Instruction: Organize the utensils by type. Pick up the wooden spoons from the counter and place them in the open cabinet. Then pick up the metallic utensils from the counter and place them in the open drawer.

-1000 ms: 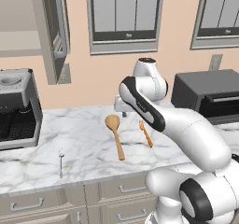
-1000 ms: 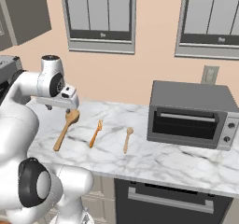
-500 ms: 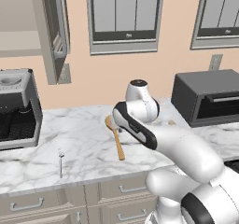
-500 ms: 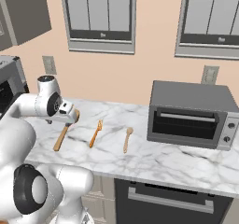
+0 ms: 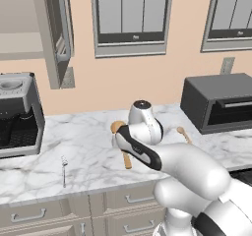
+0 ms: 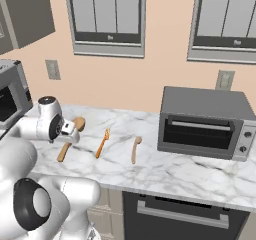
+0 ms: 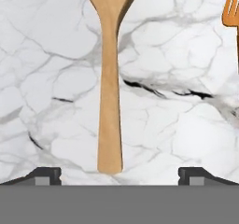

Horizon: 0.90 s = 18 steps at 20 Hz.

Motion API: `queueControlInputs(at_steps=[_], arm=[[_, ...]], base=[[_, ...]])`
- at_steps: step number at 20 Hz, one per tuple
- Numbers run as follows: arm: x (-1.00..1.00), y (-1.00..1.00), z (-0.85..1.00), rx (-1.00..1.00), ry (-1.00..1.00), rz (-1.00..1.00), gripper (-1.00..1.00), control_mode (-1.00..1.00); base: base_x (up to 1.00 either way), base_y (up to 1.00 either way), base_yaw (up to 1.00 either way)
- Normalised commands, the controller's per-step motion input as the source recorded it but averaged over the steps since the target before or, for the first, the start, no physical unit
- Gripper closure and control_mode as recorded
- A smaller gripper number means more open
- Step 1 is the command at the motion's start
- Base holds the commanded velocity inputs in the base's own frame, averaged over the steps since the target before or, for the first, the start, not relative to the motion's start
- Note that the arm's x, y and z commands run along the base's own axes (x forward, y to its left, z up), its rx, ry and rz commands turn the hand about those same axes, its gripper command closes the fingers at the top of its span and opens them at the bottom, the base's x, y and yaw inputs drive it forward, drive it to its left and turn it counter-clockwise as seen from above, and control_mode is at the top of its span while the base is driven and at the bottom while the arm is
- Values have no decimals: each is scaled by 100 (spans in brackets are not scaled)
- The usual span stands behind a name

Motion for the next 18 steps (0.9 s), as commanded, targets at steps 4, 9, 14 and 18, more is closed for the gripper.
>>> queueControlInputs(at_steps=[4, 9, 14, 18], arm=[[2, 27, -20, 0, 0, 0, -100, -100], [9, 3, -10, 0, 0, 0, -100, -100], [3, 0, -16, 0, 0, 0, -100, -100], [1, 0, -24, 0, 0, 0, -100, -100]], base=[[0, 0, 0], [0, 0, 0], [0, 0, 0], [0, 0, 0]])
